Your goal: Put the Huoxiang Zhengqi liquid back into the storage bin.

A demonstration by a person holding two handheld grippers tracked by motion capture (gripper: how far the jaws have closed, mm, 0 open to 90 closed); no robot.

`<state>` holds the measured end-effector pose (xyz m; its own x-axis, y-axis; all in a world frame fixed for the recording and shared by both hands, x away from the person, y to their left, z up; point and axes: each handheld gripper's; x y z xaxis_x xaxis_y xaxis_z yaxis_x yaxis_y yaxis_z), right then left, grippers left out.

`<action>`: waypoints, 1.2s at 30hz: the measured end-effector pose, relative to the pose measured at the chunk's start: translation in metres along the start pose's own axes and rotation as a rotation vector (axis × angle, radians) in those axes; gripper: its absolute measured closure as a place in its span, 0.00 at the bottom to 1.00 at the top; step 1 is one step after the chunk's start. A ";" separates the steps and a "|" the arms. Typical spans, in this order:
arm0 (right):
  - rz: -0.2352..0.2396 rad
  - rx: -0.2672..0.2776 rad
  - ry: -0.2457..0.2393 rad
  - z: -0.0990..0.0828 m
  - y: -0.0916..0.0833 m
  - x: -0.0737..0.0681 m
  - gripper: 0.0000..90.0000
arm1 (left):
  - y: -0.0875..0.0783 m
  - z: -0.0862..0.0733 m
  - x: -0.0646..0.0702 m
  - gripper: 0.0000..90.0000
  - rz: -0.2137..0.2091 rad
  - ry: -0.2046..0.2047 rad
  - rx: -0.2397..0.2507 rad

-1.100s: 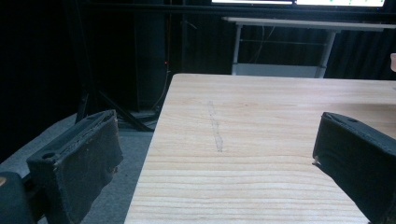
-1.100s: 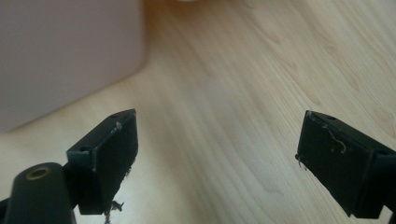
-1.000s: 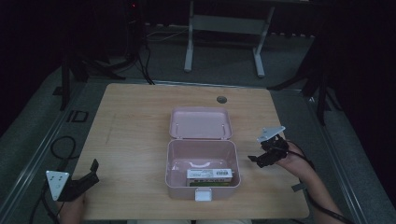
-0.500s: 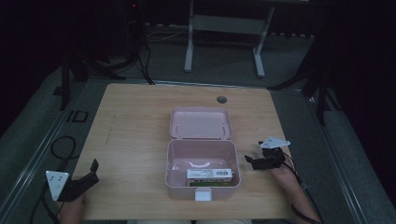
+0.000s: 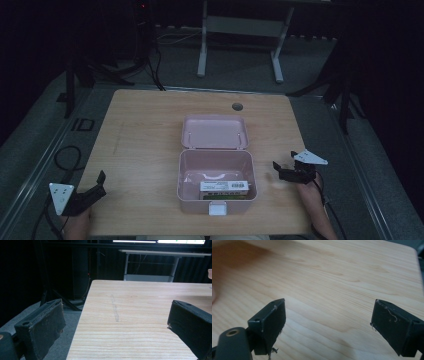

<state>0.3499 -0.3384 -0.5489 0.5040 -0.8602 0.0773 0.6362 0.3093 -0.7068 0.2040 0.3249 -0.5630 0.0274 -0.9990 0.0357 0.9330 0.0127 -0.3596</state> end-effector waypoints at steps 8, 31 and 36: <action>-0.064 0.057 0.116 -0.010 -0.008 0.012 0.14 | 0.000 0.000 0.000 0.01 -0.001 -0.002 0.001; -0.153 0.106 0.235 -0.027 -0.024 0.028 0.14 | -0.001 0.000 -0.002 0.01 -0.011 -0.025 0.004; -0.151 0.104 0.264 -0.028 -0.024 0.031 0.14 | -0.001 0.000 -0.003 0.01 -0.010 -0.031 0.006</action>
<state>0.3335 -0.3841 -0.5491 0.2388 -0.9709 -0.0186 0.7557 0.1978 -0.6243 0.2028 0.3276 -0.5629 0.0287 -0.9972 0.0684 0.9356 0.0027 -0.3530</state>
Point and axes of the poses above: each handheld gripper's, and its own axes: y roughly forward along the jaws, z roughly out of its top, x roughly to its right, and after that the axes turned 14 degrees about -x, right-handed
